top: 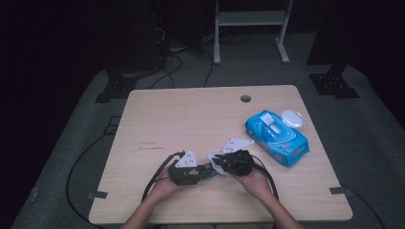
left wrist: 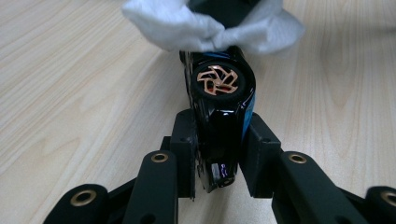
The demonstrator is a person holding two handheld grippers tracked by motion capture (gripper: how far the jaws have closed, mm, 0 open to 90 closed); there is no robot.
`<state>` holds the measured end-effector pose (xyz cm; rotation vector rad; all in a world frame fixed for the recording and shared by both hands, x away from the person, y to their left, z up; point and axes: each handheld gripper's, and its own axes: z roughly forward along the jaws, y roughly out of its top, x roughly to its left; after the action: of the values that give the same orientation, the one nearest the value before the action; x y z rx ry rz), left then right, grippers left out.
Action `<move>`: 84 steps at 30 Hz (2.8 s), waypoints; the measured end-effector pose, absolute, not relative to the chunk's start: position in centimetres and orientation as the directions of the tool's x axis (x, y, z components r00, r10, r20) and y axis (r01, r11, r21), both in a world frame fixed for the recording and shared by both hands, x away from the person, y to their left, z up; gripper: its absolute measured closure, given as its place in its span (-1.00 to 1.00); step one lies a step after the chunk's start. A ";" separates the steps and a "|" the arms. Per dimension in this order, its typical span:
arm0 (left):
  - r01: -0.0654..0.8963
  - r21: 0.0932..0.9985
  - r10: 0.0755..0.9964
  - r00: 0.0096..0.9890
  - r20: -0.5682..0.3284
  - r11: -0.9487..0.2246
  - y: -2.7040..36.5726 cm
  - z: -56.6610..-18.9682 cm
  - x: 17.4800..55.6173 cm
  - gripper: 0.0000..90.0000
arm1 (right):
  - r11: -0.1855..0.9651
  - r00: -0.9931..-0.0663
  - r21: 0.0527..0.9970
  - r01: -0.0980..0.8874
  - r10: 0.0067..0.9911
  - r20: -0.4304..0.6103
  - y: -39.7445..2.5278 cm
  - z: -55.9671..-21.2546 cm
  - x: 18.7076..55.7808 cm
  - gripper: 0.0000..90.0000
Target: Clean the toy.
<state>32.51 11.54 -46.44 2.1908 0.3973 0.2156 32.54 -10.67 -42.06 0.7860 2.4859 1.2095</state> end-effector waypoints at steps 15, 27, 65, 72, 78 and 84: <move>0.204 0.799 0.358 0.933 0.015 -0.566 11.5 -46.4 32.6 0.54 | 0.480 -0.793 0.794 0.374 0.609 0.006 -11.6 -42.1 33.1 0.83; 0.201 0.797 0.358 0.933 0.021 -0.570 11.5 -46.4 32.5 0.55 | 0.482 -0.840 0.808 0.339 0.542 0.030 -9.5 -42.2 32.0 0.82; 0.206 0.794 0.376 0.926 0.030 -0.571 12.3 -46.4 32.9 0.55 | 0.414 -0.681 0.787 0.457 0.732 0.010 -17.4 -42.3 34.2 0.83; 0.206 0.793 0.379 0.925 0.033 -0.573 12.5 -46.4 33.1 0.55 | 0.364 -0.704 0.813 0.454 0.706 0.077 -17.6 -41.9 34.0 0.83; 0.211 0.795 0.384 0.923 0.030 -0.569 12.5 -46.4 33.0 0.55 | 0.357 -0.699 0.803 0.478 0.708 0.102 -17.8 -42.5 34.3 0.83; 0.216 0.799 0.383 0.924 0.018 -0.560 12.6 -46.4 33.2 0.55 | 0.339 -0.703 0.816 0.469 0.702 0.113 -17.8 -41.9 34.2 0.82</move>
<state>33.21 12.63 -46.44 2.1844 0.4243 0.2371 34.22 -17.84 -41.91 1.0535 2.3459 1.2963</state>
